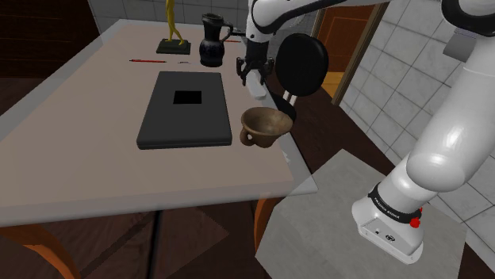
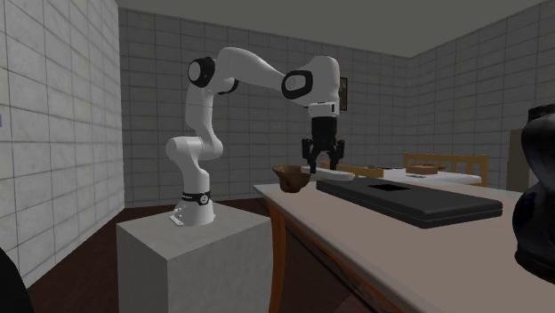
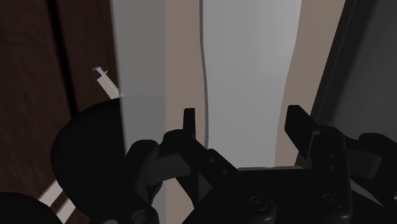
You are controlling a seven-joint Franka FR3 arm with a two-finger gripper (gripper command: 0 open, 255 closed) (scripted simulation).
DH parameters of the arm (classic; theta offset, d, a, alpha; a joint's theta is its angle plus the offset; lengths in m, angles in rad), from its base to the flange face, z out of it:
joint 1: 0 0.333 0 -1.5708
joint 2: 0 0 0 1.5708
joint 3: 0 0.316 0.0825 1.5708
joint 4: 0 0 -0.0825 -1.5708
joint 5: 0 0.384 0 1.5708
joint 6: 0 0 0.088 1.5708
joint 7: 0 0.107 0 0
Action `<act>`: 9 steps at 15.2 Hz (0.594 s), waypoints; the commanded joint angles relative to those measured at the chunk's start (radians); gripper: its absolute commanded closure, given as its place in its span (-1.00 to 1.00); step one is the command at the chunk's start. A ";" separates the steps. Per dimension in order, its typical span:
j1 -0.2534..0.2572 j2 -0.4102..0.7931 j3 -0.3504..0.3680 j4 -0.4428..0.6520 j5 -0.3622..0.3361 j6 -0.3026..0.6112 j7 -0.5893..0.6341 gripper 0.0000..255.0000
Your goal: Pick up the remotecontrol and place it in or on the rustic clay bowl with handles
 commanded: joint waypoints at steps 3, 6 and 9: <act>-0.002 -0.017 0.000 0.033 0.005 -0.049 -0.006 1.00; -0.002 -0.025 0.001 0.062 0.007 -0.087 -0.008 1.00; -0.002 -0.032 0.001 0.094 0.009 -0.125 -0.010 1.00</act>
